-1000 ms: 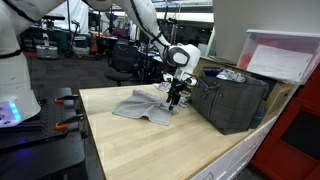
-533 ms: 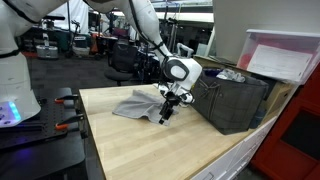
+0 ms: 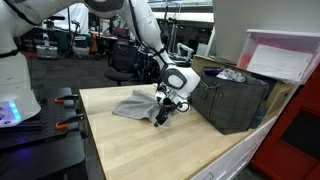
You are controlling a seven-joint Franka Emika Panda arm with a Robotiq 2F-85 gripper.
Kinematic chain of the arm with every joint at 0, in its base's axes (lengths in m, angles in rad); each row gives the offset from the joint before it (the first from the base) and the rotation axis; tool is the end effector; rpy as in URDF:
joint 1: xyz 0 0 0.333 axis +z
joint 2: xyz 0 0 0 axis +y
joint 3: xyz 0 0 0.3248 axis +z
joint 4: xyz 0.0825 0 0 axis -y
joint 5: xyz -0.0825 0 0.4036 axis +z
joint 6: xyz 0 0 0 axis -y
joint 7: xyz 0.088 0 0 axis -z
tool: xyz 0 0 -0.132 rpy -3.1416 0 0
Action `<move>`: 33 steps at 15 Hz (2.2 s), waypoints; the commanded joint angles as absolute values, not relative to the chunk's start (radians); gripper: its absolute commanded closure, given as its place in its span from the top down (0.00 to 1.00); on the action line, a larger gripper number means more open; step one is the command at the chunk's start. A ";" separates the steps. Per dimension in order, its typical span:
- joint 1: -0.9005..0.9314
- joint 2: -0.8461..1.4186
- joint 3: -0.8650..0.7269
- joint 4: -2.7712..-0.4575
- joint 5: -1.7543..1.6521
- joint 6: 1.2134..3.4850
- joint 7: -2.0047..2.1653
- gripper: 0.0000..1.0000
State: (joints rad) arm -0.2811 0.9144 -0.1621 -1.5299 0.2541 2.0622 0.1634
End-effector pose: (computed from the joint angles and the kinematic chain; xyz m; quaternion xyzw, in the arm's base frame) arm 0.6124 -0.2625 0.0598 -0.9183 0.3509 0.1748 0.0552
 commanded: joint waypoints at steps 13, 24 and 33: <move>-0.314 0.940 -0.275 -1.491 0.204 2.125 0.302 0.01; -0.297 0.790 -0.287 -1.627 0.196 2.101 0.334 0.95; -0.268 0.652 -0.237 -1.841 0.143 2.071 0.165 1.00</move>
State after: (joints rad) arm -0.2901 0.6942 -0.2567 -1.7297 0.1852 2.0368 0.2155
